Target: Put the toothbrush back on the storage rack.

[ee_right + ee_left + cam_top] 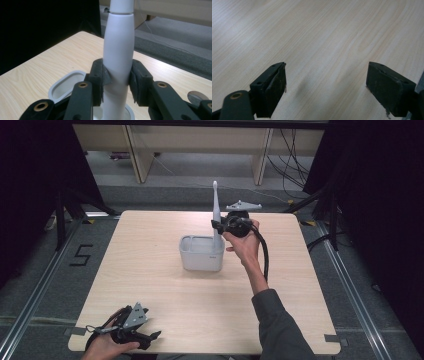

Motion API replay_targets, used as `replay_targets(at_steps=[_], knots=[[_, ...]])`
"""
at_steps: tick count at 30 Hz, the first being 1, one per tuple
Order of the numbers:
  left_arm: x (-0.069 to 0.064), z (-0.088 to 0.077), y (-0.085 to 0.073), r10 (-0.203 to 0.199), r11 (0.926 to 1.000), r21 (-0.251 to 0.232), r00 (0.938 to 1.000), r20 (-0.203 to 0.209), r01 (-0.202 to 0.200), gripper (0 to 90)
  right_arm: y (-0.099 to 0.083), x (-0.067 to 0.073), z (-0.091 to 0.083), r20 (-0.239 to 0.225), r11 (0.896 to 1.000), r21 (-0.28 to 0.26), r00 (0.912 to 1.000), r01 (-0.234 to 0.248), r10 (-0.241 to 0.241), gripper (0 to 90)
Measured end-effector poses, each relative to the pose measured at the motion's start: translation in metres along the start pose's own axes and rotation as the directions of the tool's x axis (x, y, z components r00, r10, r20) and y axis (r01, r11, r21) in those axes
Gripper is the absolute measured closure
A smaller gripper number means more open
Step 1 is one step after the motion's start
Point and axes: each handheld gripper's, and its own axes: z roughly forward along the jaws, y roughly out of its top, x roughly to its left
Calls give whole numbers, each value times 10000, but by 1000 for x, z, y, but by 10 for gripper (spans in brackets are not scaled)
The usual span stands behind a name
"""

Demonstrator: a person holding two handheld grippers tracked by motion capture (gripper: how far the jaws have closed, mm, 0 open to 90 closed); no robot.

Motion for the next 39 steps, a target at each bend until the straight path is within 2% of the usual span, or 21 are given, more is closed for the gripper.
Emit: replay_targets(at_steps=[3,6,8,11,16,18,19,20,22,23,24,26,28,29,30,31,33,34,36,37,39], knots=[[0,0,0,4,10000,-10,10000,-10,-4,162,-4,1,2,-75,9993,115,9994,-346,347,667],[0,0,0,-2,10000,13,10000,2,2,162,-8,-1,4,-36,9996,157,9997,-225,225,667],[0,0,0,-4,10000,6,10000,-15,4,162,-11,-1,4,4,9989,193,9991,-423,423,667],[0,0,0,-7,10000,22,10000,17,7,162,-14,-2,6,80,9995,266,9998,-191,189,667],[-1,1,0,-24,10000,26,10000,32,24,162,-19,0,9,13,9981,450,9991,-412,412,667],[-1,1,0,-63,10000,-14,10000,44,63,162,-21,-2,11,40,9993,376,10000,-69,67,667],[-1,1,0,-68,10000,-31,10000,32,69,162,-22,-1,10,45,9982,521,9995,-300,299,667],[-2,1,0,-160,9999,-5,9999,34,160,161,-23,-1,12,35,9988,471,9999,-99,97,667],[-2,1,-1,-170,9999,-13,9998,49,171,162,-25,0,11,123,9979,611,9997,-224,217,667],[-1,1,0,-66,10000,-12,10000,48,66,162,-26,0,12,143,9984,514,9997,-213,206,667],[-1,1,0,-60,10000,14,10000,21,60,162,-27,-2,11,199,9985,545,9998,78,-89,667],[-2,1,-1,-154,9999,15,9999,48,154,162,-28,-1,12,112,9976,654,9997,-206,199,667],[-2,2,-1,-202,9998,-31,9998,55,202,162,-30,0,12,171,9978,627,9997,-200,189,667],[-1,1,-1,-73,10000,17,10000,14,73,161,-30,0,12,131,9975,666,9997,-220,212,667],[-2,2,-1,-110,9999,-30,9999,6,110,162,-31,-2,11,181,9974,713,9998,87,-100,667],[-2,2,-1,-228,9997,-25,9997,87,228,162,-31,-2,11,157,9970,774,9999,58,-70,667],[-2,2,-1,-138,9999,-9,9999,82,138,162,-32,-1,12,181,9973,734,9998,-3,-10,668],[-2,2,-1,-215,9998,-41,9998,44,216,162,-33,-1,12,110,9968,779,9998,-152,144,668],[-2,2,-1,-219,9998,-27,9997,82,219,162,-34,-1,12,186,9965,833,9998,-82,67,668],[-2,2,0,-71,10000,-11,9999,80,71,162,-35,-1,12,184,9963,856,9998,-94,79,668],[-2,2,-1,-158,9999,51,9999,65,157,162,-35,-1,13,199,9970,763,9997,-127,113,668]])
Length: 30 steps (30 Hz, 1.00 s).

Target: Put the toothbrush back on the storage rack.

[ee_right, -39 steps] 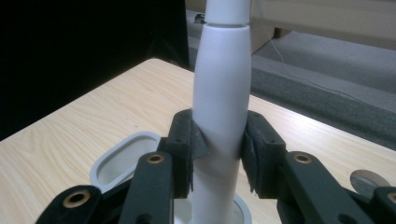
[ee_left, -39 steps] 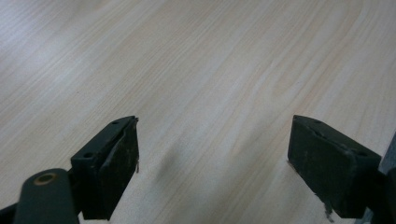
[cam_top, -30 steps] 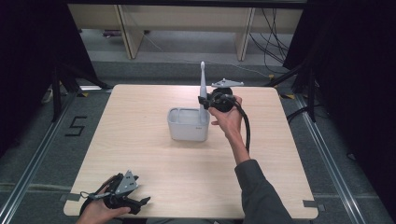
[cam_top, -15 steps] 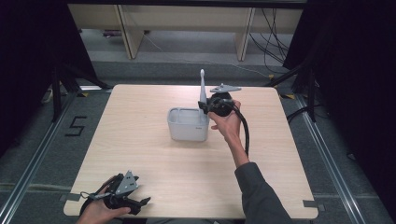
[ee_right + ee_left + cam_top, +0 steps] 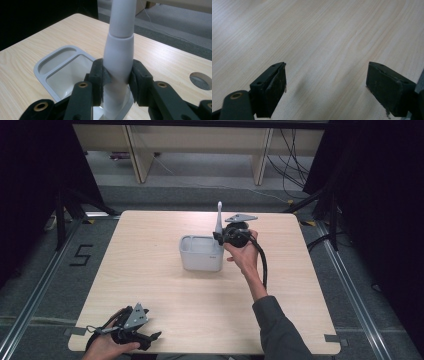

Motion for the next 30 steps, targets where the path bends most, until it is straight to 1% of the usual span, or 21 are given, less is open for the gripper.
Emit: replay_targets(at_steps=[1,2,3,4,5,6,8,10,12,13,16,17,18,19,21,22,24,25,27,28,30], knots=[[0,0,0,9,10000,-50,10000,-49,-9,162,0,-1,0,68,9999,18,9998,160,-160,668],[0,0,0,-60,10000,-77,10000,12,60,162,0,-2,0,-32,9997,74,9998,219,-218,668],[-1,0,0,-70,9999,-89,10000,26,71,161,-1,0,-1,12,9998,204,10000,61,-61,668],[0,0,0,73,9999,-78,10000,7,-73,162,-1,0,1,-23,9999,148,10000,7,-7,668],[0,0,0,-73,10000,-26,10000,58,73,162,-1,0,1,-43,9999,121,10000,38,-37,668],[0,0,0,-33,10000,-71,10000,-46,32,161,-2,-1,2,-83,9999,91,9999,116,-115,668],[1,-1,1,52,10000,59,10000,50,-52,161,-2,-1,2,20,9997,186,9998,177,-177,668],[0,0,0,-41,10000,-49,10000,65,41,162,-3,0,2,59,9996,235,9999,136,-138,668],[0,0,0,91,10000,-39,9999,-77,-91,161,-4,0,3,43,9999,159,10000,21,-21,669],[0,0,0,-36,10000,-92,10000,-2,36,162,-5,-1,3,102,9994,211,9996,257,-259,668],[1,-1,0,123,9999,3,9999,-39,-123,161,-6,-1,5,38,9993,273,9997,253,-255,669],[1,-1,0,78,10000,-48,9999,-69,-78,162,-6,-1,5,55,9993,308,9997,225,-227,669],[1,-1,0,126,9999,-25,9999,-60,-126,162,-6,-1,6,101,9996,204,9998,174,-176,669],[1,-1,1,140,9999,-13,9999,-57,-140,161,-7,-1,6,16,9992,298,9996,269,-270,669],[0,-1,0,-16,10000,-64,10000,-20,16,161,-7,-1,6,172,9986,332,9990,415,-421,669],[1,-1,0,125,9999,-2,9999,-70,-125,162,-7,-1,6,209,9984,370,9988,432,-440,670],[1,-1,1,140,9999,-32,9999,-59,-141,162,-8,1,7,142,9989,463,9998,118,-125,670],[0,-1,0,16,10000,-61,10000,-70,-17,162,-8,1,8,176,9990,408,9997,187,-194,670],[0,-1,0,-8,10000,-47,10000,-28,8,162,-8,0,9,151,9984,413,9991,393,-399,671],[1,-1,0,92,10000,-39,10000,-9,-92,162,-8,0,9,178,9985,453,9993,318,-326,671],[0,-1,0,50,10000,-30,10000,-52,-50,162,-9,1,9,204,9981,580,9996,200,-212,671]])
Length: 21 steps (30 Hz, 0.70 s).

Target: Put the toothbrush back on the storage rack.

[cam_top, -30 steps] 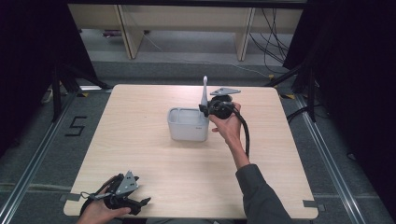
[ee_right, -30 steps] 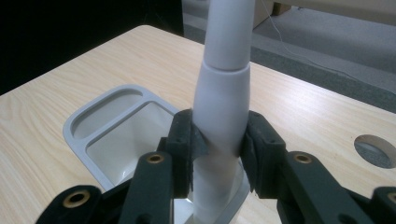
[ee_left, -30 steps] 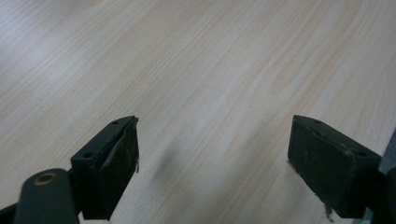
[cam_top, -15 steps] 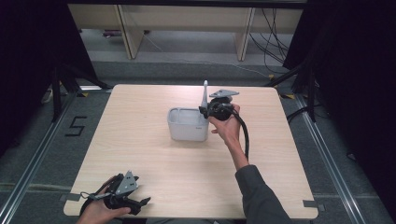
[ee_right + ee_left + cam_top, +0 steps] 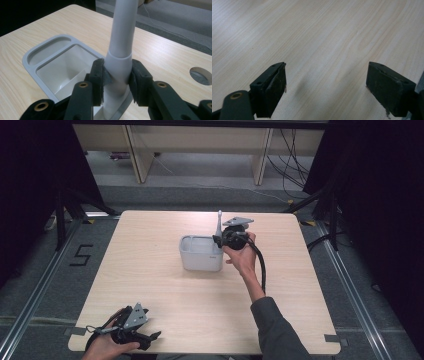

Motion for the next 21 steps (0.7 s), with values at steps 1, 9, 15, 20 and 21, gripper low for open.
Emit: replay_targets(at_steps=[1,9,15,20,21], knots=[[0,0,0,74,10000,-35,10000,-14,-74,162,0,0,1,-38,10000,-7,10000,0,0,671],[0,0,0,24,10000,67,10000,14,-24,162,-3,0,2,-64,9999,-127,10000,-19,18,678],[-1,1,0,-75,10000,-30,10000,47,75,161,0,1,-1,-34,9997,-240,10000,-40,39,579],[0,1,0,112,9999,74,9999,33,-112,162,0,1,-3,25,9995,-304,10000,48,-47,495],[0,1,0,67,10000,3,10000,51,-67,162,0,1,-3,20,9996,-267,10000,3,-3,484]])
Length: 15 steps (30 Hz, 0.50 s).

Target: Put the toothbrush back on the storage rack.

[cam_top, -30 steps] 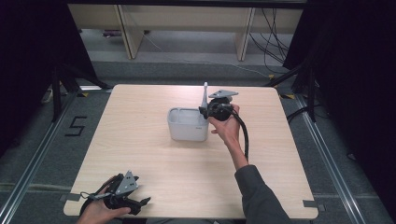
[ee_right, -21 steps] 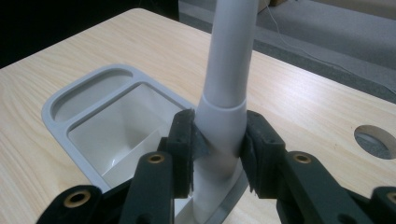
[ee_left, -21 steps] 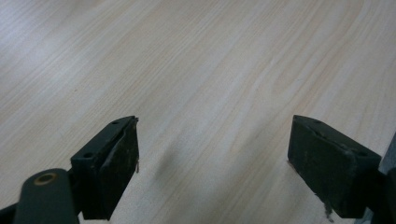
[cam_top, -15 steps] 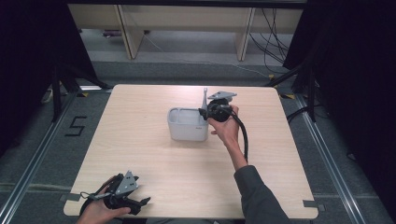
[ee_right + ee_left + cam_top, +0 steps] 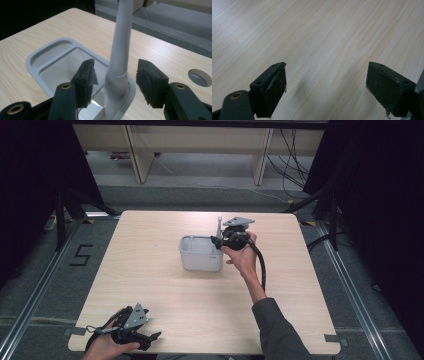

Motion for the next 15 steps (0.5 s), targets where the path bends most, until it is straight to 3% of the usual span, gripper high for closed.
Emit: replay_targets(at_steps=[3,4,6,15], knots=[[0,0,0,-13,10000,5,10000,34,13,161,0,-2,0,-11,9999,-126,10000,84,-85,458],[0,0,0,-3,10000,13,10000,2,3,162,0,-1,-1,31,9998,-97,9999,-162,162,449],[0,0,0,-13,10000,-9,10000,-1,13,162,0,-3,-2,81,9999,-93,9999,91,-90,441],[0,0,0,-3,10000,51,10000,-28,3,162,1,-4,-8,60,9987,-242,9990,-438,439,364]])
